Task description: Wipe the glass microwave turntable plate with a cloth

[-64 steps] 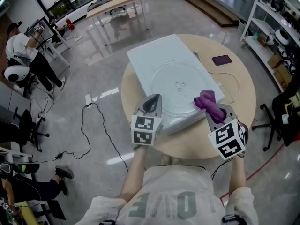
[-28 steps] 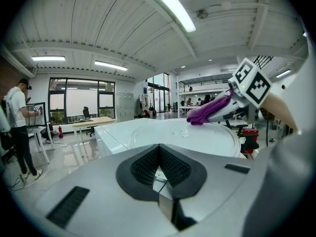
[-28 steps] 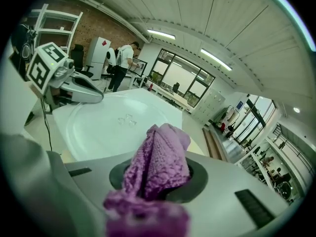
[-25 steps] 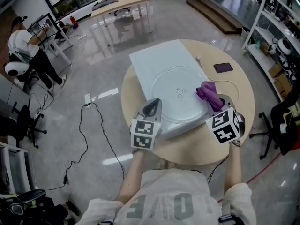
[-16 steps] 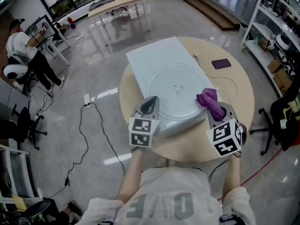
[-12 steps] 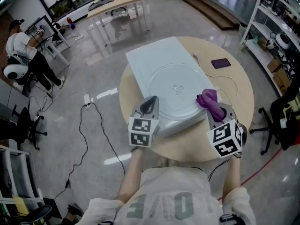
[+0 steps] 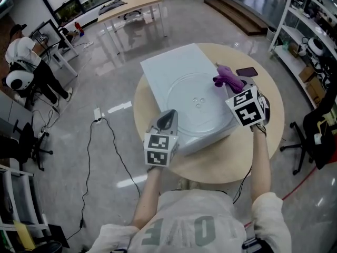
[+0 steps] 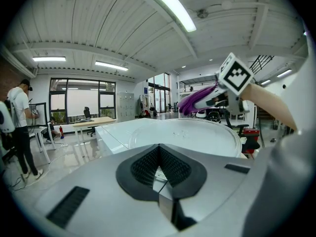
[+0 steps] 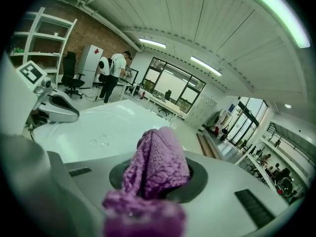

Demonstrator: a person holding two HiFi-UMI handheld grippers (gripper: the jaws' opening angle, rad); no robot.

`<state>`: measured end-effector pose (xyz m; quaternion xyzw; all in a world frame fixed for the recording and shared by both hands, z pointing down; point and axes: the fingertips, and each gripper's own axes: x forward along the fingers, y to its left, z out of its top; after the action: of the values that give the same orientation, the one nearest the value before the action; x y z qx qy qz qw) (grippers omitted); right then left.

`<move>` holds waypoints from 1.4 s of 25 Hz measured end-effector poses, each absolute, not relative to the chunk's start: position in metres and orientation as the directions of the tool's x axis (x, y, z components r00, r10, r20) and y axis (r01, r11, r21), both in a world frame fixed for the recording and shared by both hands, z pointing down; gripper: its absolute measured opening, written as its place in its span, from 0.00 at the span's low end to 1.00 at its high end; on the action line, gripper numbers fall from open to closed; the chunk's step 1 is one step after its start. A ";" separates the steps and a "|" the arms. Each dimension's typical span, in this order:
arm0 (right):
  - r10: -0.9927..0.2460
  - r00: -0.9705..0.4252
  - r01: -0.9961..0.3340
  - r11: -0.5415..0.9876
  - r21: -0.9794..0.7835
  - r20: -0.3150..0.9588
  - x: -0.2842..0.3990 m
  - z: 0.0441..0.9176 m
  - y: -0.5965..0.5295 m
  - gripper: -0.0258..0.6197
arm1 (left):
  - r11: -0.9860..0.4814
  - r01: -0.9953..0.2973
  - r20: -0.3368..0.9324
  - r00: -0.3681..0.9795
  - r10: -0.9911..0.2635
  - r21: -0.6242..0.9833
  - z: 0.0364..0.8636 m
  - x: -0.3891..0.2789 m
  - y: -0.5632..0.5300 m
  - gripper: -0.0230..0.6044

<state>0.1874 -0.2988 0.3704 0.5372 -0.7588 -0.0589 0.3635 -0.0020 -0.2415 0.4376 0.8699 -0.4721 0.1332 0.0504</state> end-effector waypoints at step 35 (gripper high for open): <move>-0.827 -0.126 -0.821 0.397 0.411 0.548 0.191 0.405 -0.194 0.11 | -0.578 -0.807 0.323 0.519 -0.792 -0.121 0.434 -0.001 -0.242 0.03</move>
<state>0.1909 -0.1942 0.4051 0.5491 -0.7502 -0.0041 0.3683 -0.0007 -0.2421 0.4345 0.8711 -0.4587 0.1739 0.0220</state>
